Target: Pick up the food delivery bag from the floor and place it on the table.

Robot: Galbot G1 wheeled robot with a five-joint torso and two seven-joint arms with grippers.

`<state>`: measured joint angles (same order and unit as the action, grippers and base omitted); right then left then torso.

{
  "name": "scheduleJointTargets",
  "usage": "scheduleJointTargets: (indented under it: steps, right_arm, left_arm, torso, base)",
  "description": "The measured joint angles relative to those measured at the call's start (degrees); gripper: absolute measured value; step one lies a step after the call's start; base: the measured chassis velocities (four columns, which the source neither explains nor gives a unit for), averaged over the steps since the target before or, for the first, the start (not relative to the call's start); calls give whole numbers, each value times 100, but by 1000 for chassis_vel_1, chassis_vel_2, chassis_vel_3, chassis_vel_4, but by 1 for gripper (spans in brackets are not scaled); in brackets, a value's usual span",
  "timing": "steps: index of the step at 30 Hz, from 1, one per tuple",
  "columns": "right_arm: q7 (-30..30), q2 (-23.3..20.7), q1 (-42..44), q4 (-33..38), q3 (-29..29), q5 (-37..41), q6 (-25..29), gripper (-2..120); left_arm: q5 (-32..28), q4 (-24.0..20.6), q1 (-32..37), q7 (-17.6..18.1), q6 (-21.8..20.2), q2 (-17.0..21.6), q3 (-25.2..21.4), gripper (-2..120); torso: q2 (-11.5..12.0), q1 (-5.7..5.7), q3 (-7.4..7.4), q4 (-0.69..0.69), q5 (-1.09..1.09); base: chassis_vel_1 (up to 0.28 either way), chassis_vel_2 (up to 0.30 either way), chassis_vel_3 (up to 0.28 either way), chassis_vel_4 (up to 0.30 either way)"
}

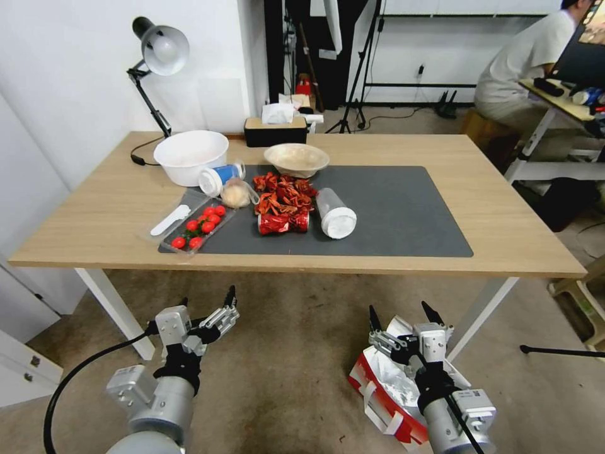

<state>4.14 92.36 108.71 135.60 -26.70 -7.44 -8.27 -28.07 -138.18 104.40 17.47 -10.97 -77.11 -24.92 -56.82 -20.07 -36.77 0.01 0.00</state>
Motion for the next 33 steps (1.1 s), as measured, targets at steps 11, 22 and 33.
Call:
scheduleJointTargets:
  steps: [11, 22, 33]
  right_arm:
    - [-10, -16, -17, 38, -69, 46, 8, 100]
    - [-22, -21, -8, 101, -47, 54, 34, 100]
    - [45, -21, 24, 169, -182, 263, 28, 100]
  left_arm:
    - [76, -18, 63, -9, 41, -54, -1, 100]
    - [179, -75, 146, -44, 75, -91, 9, 100]
    - [329, -76, 160, -133, 106, -88, 29, 100]
  torso:
    - [322, 144, 180, 0, 0]
    - [642, 278, 362, 0, 0]
    - [944, 413, 533, 0, 0]
  base:
    - [0, 0, 0, 0]
    - [0, 0, 0, 0]
    - [0, 0, 0, 0]
